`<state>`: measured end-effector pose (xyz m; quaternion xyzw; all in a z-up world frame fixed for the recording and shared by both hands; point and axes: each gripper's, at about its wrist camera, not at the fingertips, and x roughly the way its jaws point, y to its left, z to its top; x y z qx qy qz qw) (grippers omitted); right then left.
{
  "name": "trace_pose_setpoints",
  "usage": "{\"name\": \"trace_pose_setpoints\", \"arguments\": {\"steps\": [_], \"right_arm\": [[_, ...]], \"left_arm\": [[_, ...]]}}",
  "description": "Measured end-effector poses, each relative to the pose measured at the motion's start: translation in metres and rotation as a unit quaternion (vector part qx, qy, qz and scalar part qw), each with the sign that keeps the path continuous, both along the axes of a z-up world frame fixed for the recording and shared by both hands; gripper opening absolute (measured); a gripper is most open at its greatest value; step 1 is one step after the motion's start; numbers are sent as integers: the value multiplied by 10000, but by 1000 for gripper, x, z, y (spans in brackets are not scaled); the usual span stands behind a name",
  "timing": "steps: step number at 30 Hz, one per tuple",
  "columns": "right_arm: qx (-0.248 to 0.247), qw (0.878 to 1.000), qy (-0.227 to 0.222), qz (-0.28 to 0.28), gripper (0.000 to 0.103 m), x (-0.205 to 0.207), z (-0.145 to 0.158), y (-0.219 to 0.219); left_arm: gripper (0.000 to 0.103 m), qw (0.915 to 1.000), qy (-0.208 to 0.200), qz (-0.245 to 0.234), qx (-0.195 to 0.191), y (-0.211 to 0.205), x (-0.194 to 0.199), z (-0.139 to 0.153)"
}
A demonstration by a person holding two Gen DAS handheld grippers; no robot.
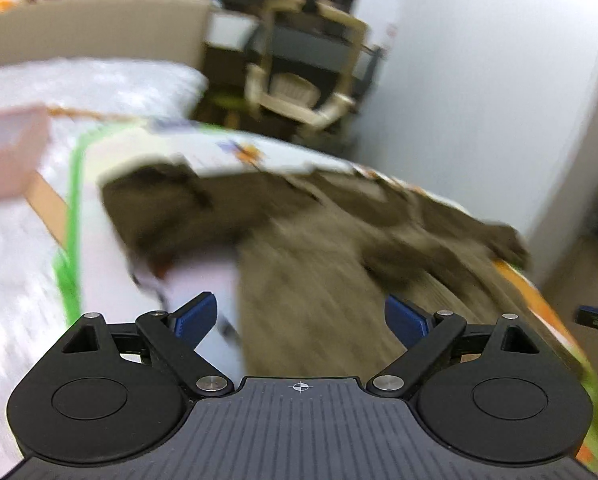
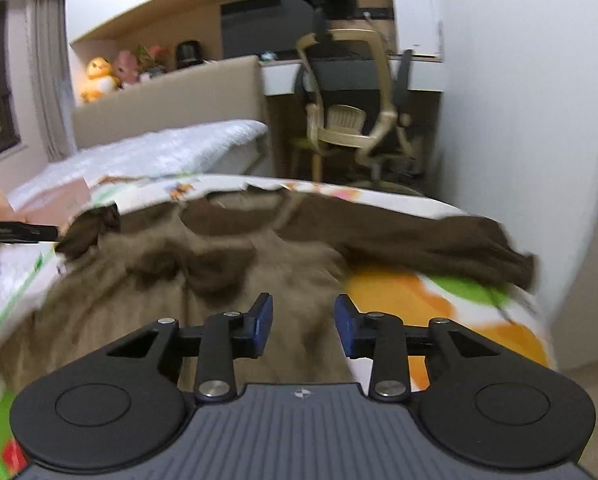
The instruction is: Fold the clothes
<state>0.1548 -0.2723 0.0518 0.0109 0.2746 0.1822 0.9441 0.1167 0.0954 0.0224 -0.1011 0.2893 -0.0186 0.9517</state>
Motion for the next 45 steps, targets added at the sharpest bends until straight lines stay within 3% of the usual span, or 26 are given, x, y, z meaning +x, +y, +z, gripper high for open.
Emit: {"name": "trace_pose_setpoints", "arguments": {"steps": [4, 6, 7, 9, 12, 14, 15, 16, 18, 21, 25, 30, 32, 35, 36, 37, 39, 40, 43, 45], "right_arm": [[152, 9990, 99, 402, 37, 37, -15, 38], [138, 9980, 169, 587, 40, 45, -25, 50], [131, 9974, 204, 679, 43, 49, -31, 57], [280, 9965, 269, 743, 52, 52, -38, 57], [675, 9935, 422, 810, 67, 57, -50, 50], [929, 9907, 580, 804, 68, 62, -57, 45], [1050, 9890, 667, 797, 68, 64, -59, 42], [1189, 9874, 690, 791, 71, 65, -60, 38], [1444, 9838, 731, 776, 75, 67, -62, 31], [1622, 9805, 780, 791, 75, 68, -64, 27], [1638, 9803, 749, 809, 76, 67, -63, 27], [1678, 9798, 775, 764, 76, 68, -64, 25], [1699, 9793, 800, 749, 76, 69, -65, 25], [1734, 9787, 843, 705, 77, 70, -66, 24], [1744, 9785, 857, 686, 77, 70, -66, 23], [1755, 9782, 880, 680, 77, 71, -67, 23], [1737, 9782, 927, 656, 77, 73, -67, 24], [1695, 9791, 932, 631, 77, 73, -67, 25], [1144, 9899, 654, 527, 76, 69, -54, 37], [720, 9957, 334, 487, 69, 73, -34, 44]], "left_arm": [[94, 9924, -156, 735, 979, 9, 54, 0], [87, 9854, -154, 842, 1472, 12, 80, -5], [76, 9834, -54, 789, 1636, 14, 92, -11], [64, 9830, 191, 608, 1724, 19, 108, -20], [67, 9823, 353, 276, 1817, 25, 112, -30], [66, 9781, 456, 154, 2025, 23, 111, -37], [56, 9755, 514, 167, 2132, 23, 112, -42], [34, 9726, 574, 209, 2244, 22, 114, -46], [13, 9712, 555, 408, 2281, 25, 116, -46], [9, 9723, 294, 703, 2211, 25, 122, -31], [8, 9786, -479, 535, 1930, -4, 137, 20], [9, 9900, -1172, -432, 658, -64, 163, 59], [11, 9899, -1064, -914, 202, -89, 172, 49], [38, 9856, -747, -1490, -298, -119, 177, 22], [53, 9849, -610, -1580, -356, -123, 175, 11], [58, 9845, -476, -1641, -399, -126, 172, 1], [62, 9860, -294, -1571, -482, -121, 162, -16], [69, 9873, -248, -1479, -520, -116, 155, -23], [78, 9910, -182, -1194, -581, -97, 133, -40], [84, 9920, -152, -1136, -527, -86, 125, -42]]}}
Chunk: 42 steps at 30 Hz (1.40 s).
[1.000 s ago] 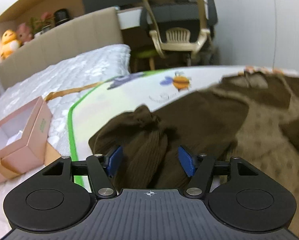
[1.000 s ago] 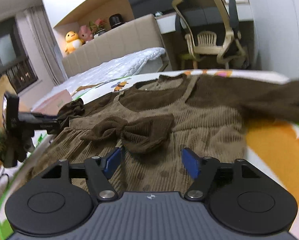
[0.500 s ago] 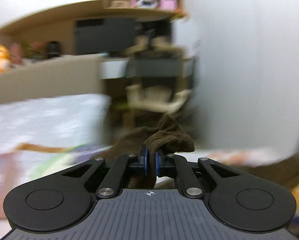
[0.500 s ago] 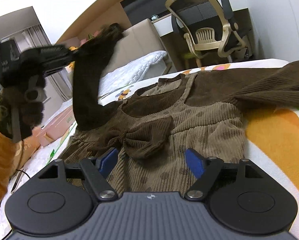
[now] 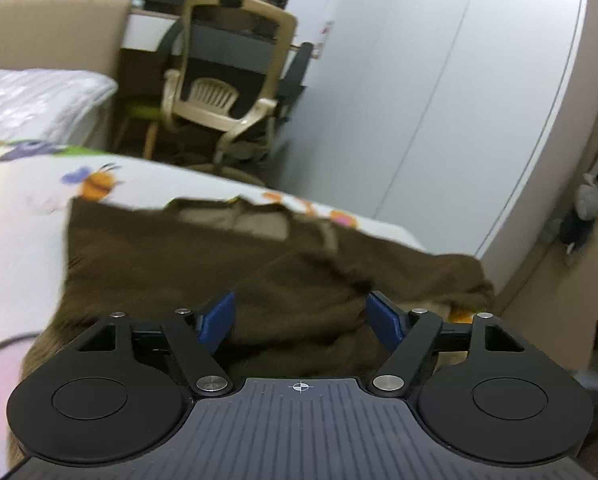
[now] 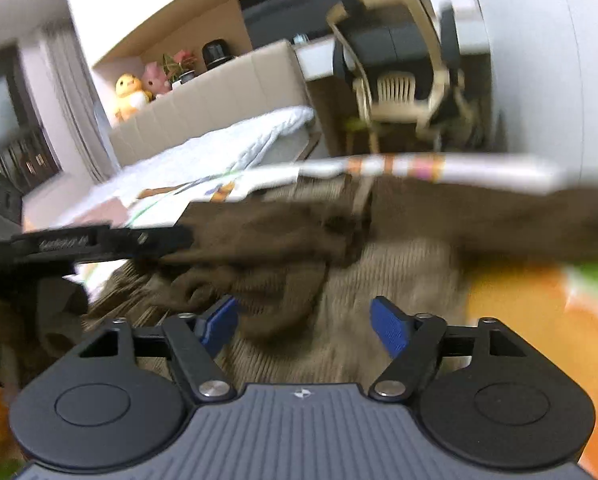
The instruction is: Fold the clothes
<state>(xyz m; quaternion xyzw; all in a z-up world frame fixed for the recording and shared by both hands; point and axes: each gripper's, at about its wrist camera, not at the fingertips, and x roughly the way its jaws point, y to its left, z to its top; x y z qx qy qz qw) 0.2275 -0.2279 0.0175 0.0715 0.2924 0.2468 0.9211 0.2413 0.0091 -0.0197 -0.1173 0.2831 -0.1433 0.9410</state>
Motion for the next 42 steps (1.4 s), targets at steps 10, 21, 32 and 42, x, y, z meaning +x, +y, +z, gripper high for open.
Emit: {"name": "trace_pose_setpoints", "arguments": {"steps": [10, 21, 32, 42], "right_arm": [[-624, 9955, 717, -32, 24, 121, -6, 41], [-1328, 9896, 27, -544, 18, 166, 7, 43], [-172, 9914, 140, -1290, 54, 126, 14, -66], [1847, 9070, 1299, -3555, 57, 88, -32, -237]], "left_arm": [[93, 9994, -254, 130, -205, 38, 4, 18], [96, 9970, -350, 262, -638, 50, 18, 23], [97, 9995, 236, 15, -199, 35, 31, -22], [101, 9996, 165, -74, -203, 36, 29, -26]]}}
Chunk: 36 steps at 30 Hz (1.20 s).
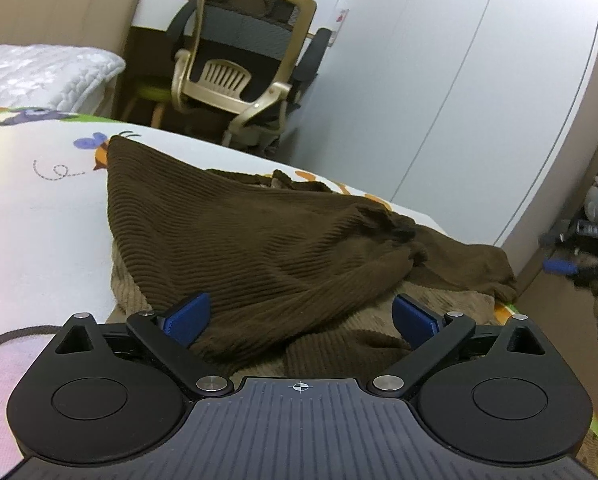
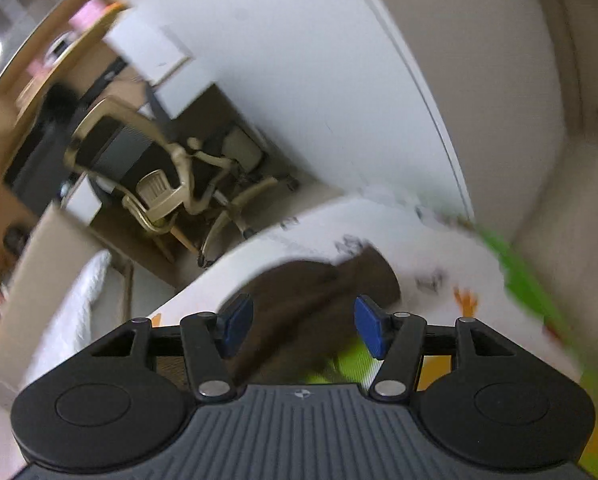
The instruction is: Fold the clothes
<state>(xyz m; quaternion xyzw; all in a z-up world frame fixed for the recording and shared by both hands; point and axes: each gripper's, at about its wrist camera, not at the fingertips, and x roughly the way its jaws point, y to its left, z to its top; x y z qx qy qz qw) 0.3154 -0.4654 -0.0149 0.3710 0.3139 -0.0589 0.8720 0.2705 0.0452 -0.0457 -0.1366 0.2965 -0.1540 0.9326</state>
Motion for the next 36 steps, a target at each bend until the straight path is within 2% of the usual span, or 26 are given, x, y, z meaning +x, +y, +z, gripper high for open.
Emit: {"name": "trace_pose_setpoints", "arguments": {"steps": [3, 7, 11, 12, 14, 16, 19, 21, 23, 25, 28, 31, 35, 36], "right_arm": [[594, 9977, 234, -228, 57, 8, -28, -5], [842, 9952, 376, -330, 57, 30, -57, 3], [1199, 9920, 174, -346, 56, 42, -76, 4], [1284, 9911, 101, -331, 51, 48, -78, 4], [1401, 9896, -25, -312, 48, 59, -77, 5], [1377, 9900, -237, -173, 34, 69, -68, 12], [926, 9933, -639, 257, 21, 79, -38, 33], [279, 9930, -940, 658, 16, 79, -5, 59], [-434, 9842, -1273, 1150, 13, 73, 30, 95], [-1010, 9686, -1601, 1614, 9, 64, 64, 130], [-1202, 9477, -1863, 2298, 9, 55, 99, 183], [-1528, 9275, -1927, 2814, 9, 51, 117, 229], [-1625, 9258, -1766, 2920, 10, 49, 118, 241], [-1584, 9326, -1640, 2798, 15, 47, 114, 230]], "left_arm": [[101, 10000, -7, -1, 14, -1, -1, 1], [101, 10000, -16, 5, -34, -1, -1, 1], [102, 9999, -28, -1, -108, 0, -2, 0], [102, 9999, -30, -4, -123, 0, -2, 0], [102, 9999, -33, -8, -146, 1, -3, 0], [102, 9999, -36, -13, -152, 1, -3, 0], [102, 9998, -46, -15, -168, 1, -4, -1], [102, 9998, -53, -19, -184, 2, -4, -1], [102, 9998, -59, -21, -201, 3, -5, -1], [102, 9997, -71, -23, -222, 4, -6, -1], [102, 9996, -92, -35, -268, 5, -7, 0], [102, 9994, -106, -41, -314, 7, -8, 0], [102, 9993, -99, -52, -355, 9, -8, 0], [102, 9993, -97, -57, -360, 10, -8, 0]]}}
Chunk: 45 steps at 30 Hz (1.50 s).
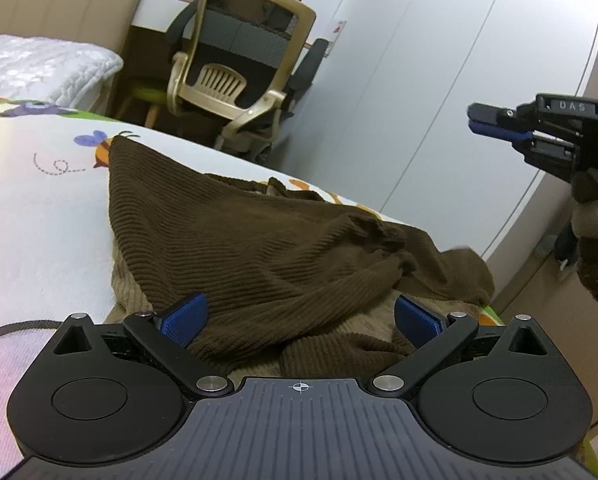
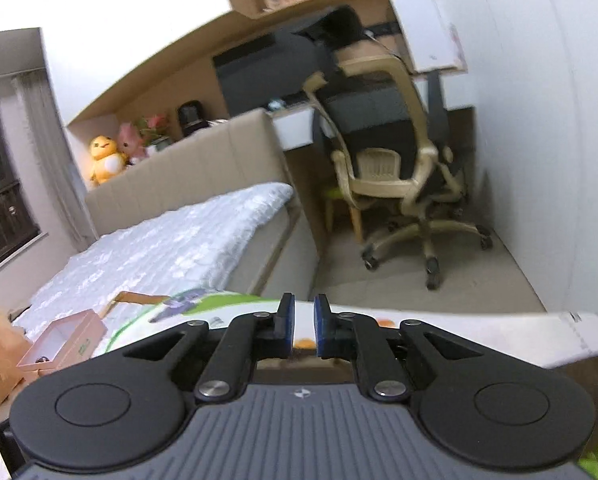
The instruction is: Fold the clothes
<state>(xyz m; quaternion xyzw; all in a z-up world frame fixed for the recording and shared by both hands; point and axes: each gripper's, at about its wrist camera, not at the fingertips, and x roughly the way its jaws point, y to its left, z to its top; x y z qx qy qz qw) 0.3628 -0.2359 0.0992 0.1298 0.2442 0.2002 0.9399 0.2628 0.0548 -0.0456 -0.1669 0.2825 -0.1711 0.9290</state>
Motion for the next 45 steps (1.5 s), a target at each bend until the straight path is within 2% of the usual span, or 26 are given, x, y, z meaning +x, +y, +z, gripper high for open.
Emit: {"name": "trace_pose_setpoints", "arguments": {"steps": [2, 3, 4, 7, 10, 14, 18, 19, 21, 23, 24, 25, 26, 28, 32, 34, 36, 40, 42, 45], "right_arm": [[77, 9992, 253, -315, 35, -3, -9, -25], [115, 9981, 380, -472, 51, -5, -13, -37], [154, 9966, 506, -629, 60, -6, -18, -50], [476, 9870, 904, -1239, 68, -14, -39, -99], [1187, 9617, 1494, -1969, 71, -21, -76, -152], [2073, 9129, 2153, -2781, 71, -32, -132, -205], [3253, 8673, 2334, -2956, 70, -20, -178, -228], [3464, 8599, 2337, -2933, 71, -12, -185, -230], [3668, 8555, 2331, -2814, 71, 6, -197, -232], [3623, 8599, 2313, -2754, 70, 25, -204, -230], [3558, 8631, 2294, -2753, 65, 36, -203, -225], [3493, 8663, 2275, -2751, 52, 47, -202, -221], [3428, 8714, 2228, -2710, 45, 51, -198, -216], [3211, 8926, 1962, -2485, 25, 51, -181, -208], [2497, 9411, 1205, -1937, 18, 36, -114, -175], [1955, 9652, 774, -1554, 13, 27, -74, -143], [1370, 9837, 345, -1116, 13, 18, -33, -103], [722, 9973, 65, -111, 13, 7, 10, -14], [412, 9983, 32, 419, 13, 6, 20, 33], [-182, 9946, 36, 1021, 13, 2, 18, 100]], "left_arm": [[102, 10000, 6, -10, -14, 1, 0, 0], [102, 10000, 10, -16, -27, 1, 0, 0], [103, 10000, 17, -23, -38, 1, 0, 0], [103, 10000, 25, -36, -47, 1, 0, 0], [103, 10000, 29, -40, -43, 1, 0, 0], [103, 10000, 37, -37, -34, 0, -1, 0], [103, 10000, 40, -34, -39, 0, -1, 0], [103, 10000, 40, -34, -47, 0, -1, 0], [103, 10000, 41, -33, -69, 1, -1, 0], [103, 9999, 46, -31, -93, 1, -1, 0], [103, 9999, 45, -29, -107, 2, -1, 0], [103, 9999, 43, -27, -123, 2, -1, -1], [103, 9999, 42, -25, -140, 2, -1, -1], [103, 9998, 40, -21, -171, 3, -1, -1], [103, 9998, 38, -20, -200, 3, -1, -1], [103, 9997, 21, -22, -229, 4, -1, -1], [103, 9997, -17, -22, -257, 4, -3, 0], [103, 9996, -98, -10, -281, 4, -5, 3], [103, 9996, -100, -19, -271, 3, -5, 3], [103, 9997, -66, -63, -216, 2, -4, 4]]}}
